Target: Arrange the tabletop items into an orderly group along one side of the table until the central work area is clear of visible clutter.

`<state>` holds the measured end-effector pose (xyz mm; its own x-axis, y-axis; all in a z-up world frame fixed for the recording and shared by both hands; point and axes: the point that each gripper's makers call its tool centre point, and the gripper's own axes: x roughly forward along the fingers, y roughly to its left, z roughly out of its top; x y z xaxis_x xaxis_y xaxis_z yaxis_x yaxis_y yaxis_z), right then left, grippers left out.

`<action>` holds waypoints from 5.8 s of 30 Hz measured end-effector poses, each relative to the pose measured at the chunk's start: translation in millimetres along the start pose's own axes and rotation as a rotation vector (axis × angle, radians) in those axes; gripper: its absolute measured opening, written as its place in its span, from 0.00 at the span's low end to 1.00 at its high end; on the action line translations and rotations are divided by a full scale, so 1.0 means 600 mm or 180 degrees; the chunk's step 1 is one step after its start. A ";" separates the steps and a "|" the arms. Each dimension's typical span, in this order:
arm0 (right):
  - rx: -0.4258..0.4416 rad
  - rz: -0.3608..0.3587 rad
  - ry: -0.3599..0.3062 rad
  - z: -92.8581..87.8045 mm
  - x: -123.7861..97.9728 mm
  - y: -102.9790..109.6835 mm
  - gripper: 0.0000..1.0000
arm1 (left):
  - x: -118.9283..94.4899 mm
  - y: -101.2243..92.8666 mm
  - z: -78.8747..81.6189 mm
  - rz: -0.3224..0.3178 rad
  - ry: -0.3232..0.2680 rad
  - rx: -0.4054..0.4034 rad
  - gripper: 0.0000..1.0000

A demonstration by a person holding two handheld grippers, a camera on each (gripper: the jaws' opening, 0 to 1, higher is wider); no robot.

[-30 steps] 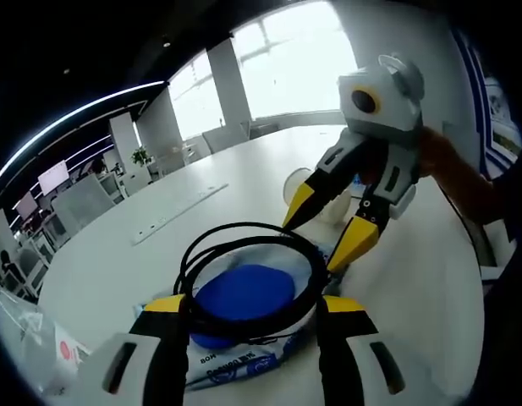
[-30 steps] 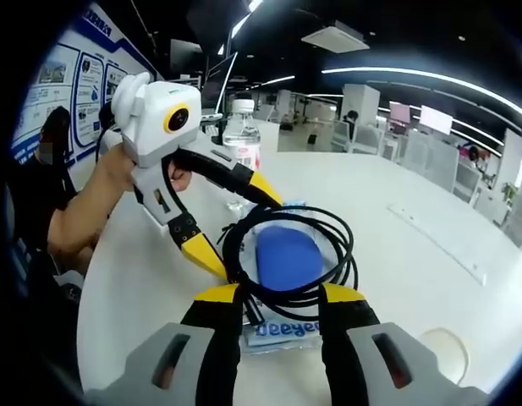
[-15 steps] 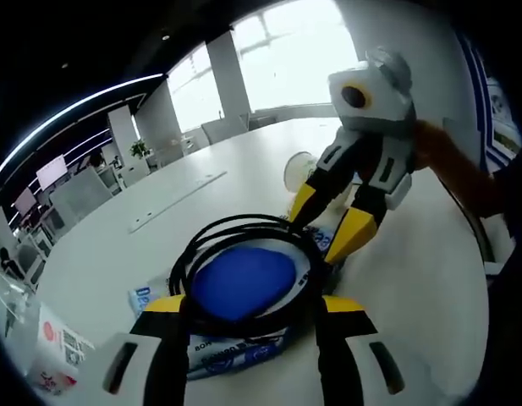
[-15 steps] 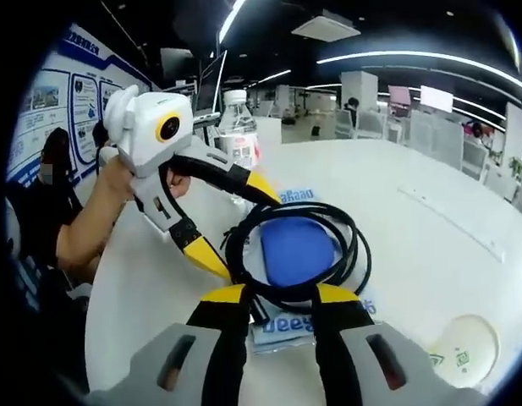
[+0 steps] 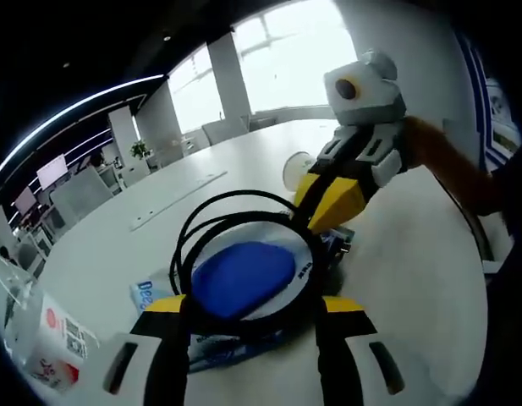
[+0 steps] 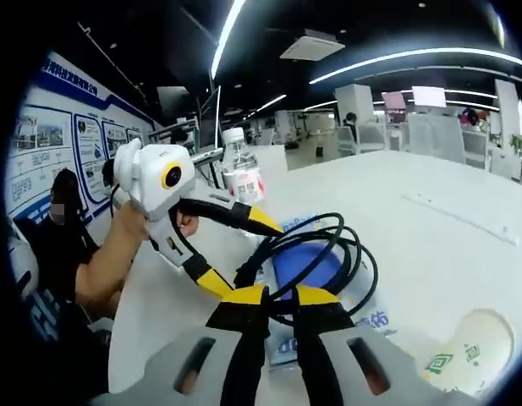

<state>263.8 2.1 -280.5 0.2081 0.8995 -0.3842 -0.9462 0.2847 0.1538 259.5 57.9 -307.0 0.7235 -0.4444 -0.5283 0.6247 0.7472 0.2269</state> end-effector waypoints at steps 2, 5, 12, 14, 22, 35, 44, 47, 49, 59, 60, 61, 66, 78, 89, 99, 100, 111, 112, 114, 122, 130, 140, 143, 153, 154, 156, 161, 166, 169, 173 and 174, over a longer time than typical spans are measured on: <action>0.0014 0.0001 -0.0016 0.002 0.000 -0.001 0.08 | 0.000 0.000 -0.001 0.0007 0.0005 0.0004 0.58; 0.0062 0.0021 -0.0058 0.006 -0.002 0.005 0.06 | -0.001 0.001 -0.001 0.0012 -0.0001 0.0003 0.58; 0.0011 0.0077 -0.0192 0.034 -0.011 0.027 0.03 | -0.005 0.006 0.004 0.0025 -0.0036 -0.0008 0.57; -0.0074 0.0069 -0.0225 0.046 -0.014 0.033 0.02 | -0.006 0.006 0.005 0.0029 -0.0040 -0.0006 0.55; -0.0224 -0.0004 -0.0298 0.066 -0.025 0.048 0.01 | -0.016 0.004 0.012 0.0024 -0.0079 -0.0026 0.50; -0.0307 0.0057 -0.0387 0.083 -0.034 0.072 0.00 | -0.026 0.017 0.006 0.0161 -0.0098 -0.0102 0.50; -0.0358 0.0082 -0.0374 0.081 -0.037 0.077 0.00 | -0.035 0.026 0.010 0.0244 -0.0223 -0.0188 0.26; -0.0354 0.0083 -0.0390 0.083 -0.039 0.076 0.00 | -0.038 0.033 0.006 0.0290 -0.0199 -0.0186 0.16; -0.0354 0.0079 -0.0404 0.085 -0.041 0.076 0.00 | -0.040 0.034 0.003 0.0323 -0.0171 -0.0151 0.10; -0.0418 0.0089 -0.0393 0.087 -0.044 0.085 0.00 | -0.044 0.041 0.012 0.0410 -0.0258 -0.0103 0.07; -0.0419 0.0094 -0.0394 0.088 -0.045 0.086 0.00 | -0.045 0.040 0.013 0.0407 -0.0268 -0.0108 0.07; -0.0430 0.0088 -0.0398 0.089 -0.046 0.087 0.00 | -0.047 0.041 0.014 0.0417 -0.0284 -0.0115 0.07; -0.0479 0.0083 -0.0429 0.098 -0.054 0.091 0.00 | -0.058 0.038 0.025 0.0440 -0.0346 -0.0099 0.06; -0.0605 0.0020 -0.0608 0.136 -0.096 0.091 0.00 | -0.091 0.032 0.081 0.0474 -0.0583 -0.0047 0.06; -0.0711 -0.0017 -0.0689 0.166 -0.116 0.093 0.00 | -0.107 0.038 0.118 0.0478 -0.0742 0.0001 0.05; -0.0796 -0.0025 -0.0765 0.192 -0.132 0.106 0.00 | -0.129 0.042 0.144 0.0509 -0.0821 0.0047 0.05; -0.0803 -0.0026 -0.0768 0.194 -0.133 0.106 0.00 | -0.130 0.042 0.146 0.0511 -0.0825 0.0054 0.05; -0.0820 -0.0096 -0.0793 0.186 -0.162 0.110 0.01 | -0.119 0.024 0.162 0.0440 -0.0858 0.0107 0.05; -0.0820 -0.0112 -0.0796 0.184 -0.166 0.110 0.01 | -0.116 0.021 0.165 0.0424 -0.0861 0.0124 0.05; -0.0815 -0.0147 -0.0797 0.178 -0.175 0.109 0.01 | -0.109 0.014 0.170 0.0384 -0.0859 0.0158 0.05; -0.0783 -0.0320 -0.0824 0.158 -0.222 0.100 0.01 | -0.084 -0.024 0.195 0.0222 -0.0916 0.0243 0.05; -0.0764 -0.0425 -0.0839 0.136 -0.266 0.095 0.01 | -0.075 -0.088 0.203 0.0045 -0.0954 0.0462 0.05; -0.0819 -0.0480 -0.0847 0.112 -0.301 0.114 0.01 | -0.068 -0.135 0.208 -0.0180 -0.0995 0.0624 0.05; -0.0831 -0.0500 -0.0840 0.105 -0.308 0.120 0.01 | -0.061 -0.148 0.209 -0.0240 -0.1002 0.0621 0.05; -0.0805 -0.0609 -0.0903 0.084 -0.352 0.128 0.01 | -0.047 -0.185 0.232 -0.0363 -0.1045 0.0706 0.05; -0.0803 -0.0617 -0.0908 0.082 -0.355 0.130 0.01 | -0.046 -0.187 0.234 -0.0368 -0.1050 0.0712 0.05; -0.0802 -0.0647 -0.0918 0.078 -0.363 0.132 0.01 | -0.044 -0.196 0.237 -0.0401 -0.1063 0.0734 0.05; -0.0787 -0.0715 -0.0932 0.068 -0.380 0.136 0.01 | -0.040 -0.214 0.244 -0.0481 -0.1093 0.0780 0.05; -0.0770 -0.0765 -0.0945 0.060 -0.392 0.134 0.01 | -0.035 -0.229 0.246 -0.0556 -0.1090 0.0861 0.05; -0.0738 -0.0790 -0.0962 0.056 -0.397 0.132 0.01 | -0.032 -0.232 0.248 -0.0576 -0.1086 0.0881 0.05; -0.0677 -0.0843 -0.0992 0.047 -0.402 0.124 0.01 | -0.027 -0.238 0.245 -0.0604 -0.1065 0.0888 0.05; -0.0661 -0.0856 -0.0990 0.044 -0.403 0.122 0.01 | -0.024 -0.241 0.243 -0.0618 -0.1049 0.0894 0.05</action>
<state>150.7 -185.6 -152.3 0.4875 0.8685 -0.0891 -0.8714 0.4777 -0.1118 201.5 -115.7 -213.1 0.6117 -0.7298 -0.3053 0.7801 0.4924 0.3860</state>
